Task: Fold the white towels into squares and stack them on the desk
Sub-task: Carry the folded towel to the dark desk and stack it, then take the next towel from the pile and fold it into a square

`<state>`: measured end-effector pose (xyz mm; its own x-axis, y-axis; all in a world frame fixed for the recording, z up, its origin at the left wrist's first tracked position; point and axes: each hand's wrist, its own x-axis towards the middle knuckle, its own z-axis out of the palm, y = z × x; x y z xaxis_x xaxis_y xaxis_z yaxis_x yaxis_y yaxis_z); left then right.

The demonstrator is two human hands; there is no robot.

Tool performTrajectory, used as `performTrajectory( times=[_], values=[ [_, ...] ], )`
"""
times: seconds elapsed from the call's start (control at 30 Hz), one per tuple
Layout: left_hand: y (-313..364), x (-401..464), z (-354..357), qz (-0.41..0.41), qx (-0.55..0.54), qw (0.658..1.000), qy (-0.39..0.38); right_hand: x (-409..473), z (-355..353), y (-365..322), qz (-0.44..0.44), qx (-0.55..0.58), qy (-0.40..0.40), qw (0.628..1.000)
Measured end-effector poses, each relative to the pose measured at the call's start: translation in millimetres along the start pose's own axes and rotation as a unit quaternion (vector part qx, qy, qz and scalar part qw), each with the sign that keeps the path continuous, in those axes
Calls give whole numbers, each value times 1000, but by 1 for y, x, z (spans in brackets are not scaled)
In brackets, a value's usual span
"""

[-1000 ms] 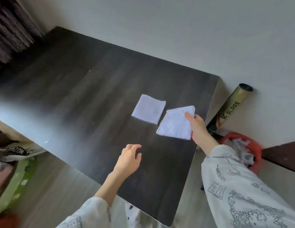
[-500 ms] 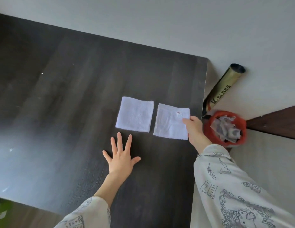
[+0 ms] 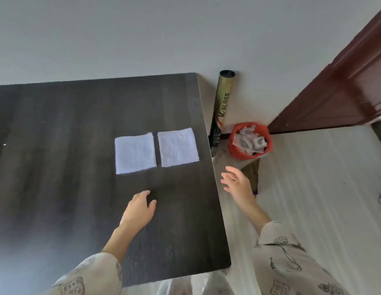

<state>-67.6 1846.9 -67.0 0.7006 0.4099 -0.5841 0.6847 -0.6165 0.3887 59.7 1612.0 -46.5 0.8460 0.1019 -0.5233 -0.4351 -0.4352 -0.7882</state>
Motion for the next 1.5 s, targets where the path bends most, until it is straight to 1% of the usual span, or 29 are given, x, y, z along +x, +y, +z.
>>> performTrajectory(
  times=[0.07, 0.13, 0.23, 0.33, 0.5, 0.63, 0.73, 0.9, 1.0, 1.1, 1.2, 1.37, 1.43, 1.5],
  values=[
    [29, -29, 14, 75, -6, 997, 17, -36, -31, 19, 9, 34, 16, 999],
    [65, -59, 36, 162, -2, 987, 14, -72, -67, 39, 8, 54, 40, 998],
    [124, -103, 78, 260, 7, 966, -15, -125, -129, 70, -5, 54, 92, 994],
    [187, -160, 130, 350, 22, 935, -50, -186, -200, 114, -11, 88, 157, 984],
    [276, -268, 237, 450, 22, 888, -95, -292, -318, 209, 23, 146, 238, 960],
    [334, -354, 329, 527, 40, 829, -181, -370, -404, 284, 44, 217, 323, 920],
    [388, -406, 387, 581, 58, 785, -207, -415, -465, 332, 46, 248, 380, 890],
    [487, -473, 485, 629, 71, 739, -232, -470, -566, 403, 52, 257, 472, 842],
    [543, -509, 552, 643, 76, 720, -251, -492, -634, 444, 64, 253, 500, 826],
    [606, -548, 623, 655, 80, 701, -272, -506, -717, 486, 76, 245, 531, 808],
    [669, -593, 681, 664, 90, 685, -287, -526, -795, 510, 86, 245, 549, 794],
    [765, -671, 760, 690, 118, 645, -305, -566, -911, 552, 78, 246, 582, 771],
    [795, -695, 792, 694, 129, 639, -307, -576, -954, 577, 78, 248, 591, 763],
    [821, -714, 825, 693, 137, 640, -303, -581, -998, 604, 83, 249, 589, 764]
  ],
)
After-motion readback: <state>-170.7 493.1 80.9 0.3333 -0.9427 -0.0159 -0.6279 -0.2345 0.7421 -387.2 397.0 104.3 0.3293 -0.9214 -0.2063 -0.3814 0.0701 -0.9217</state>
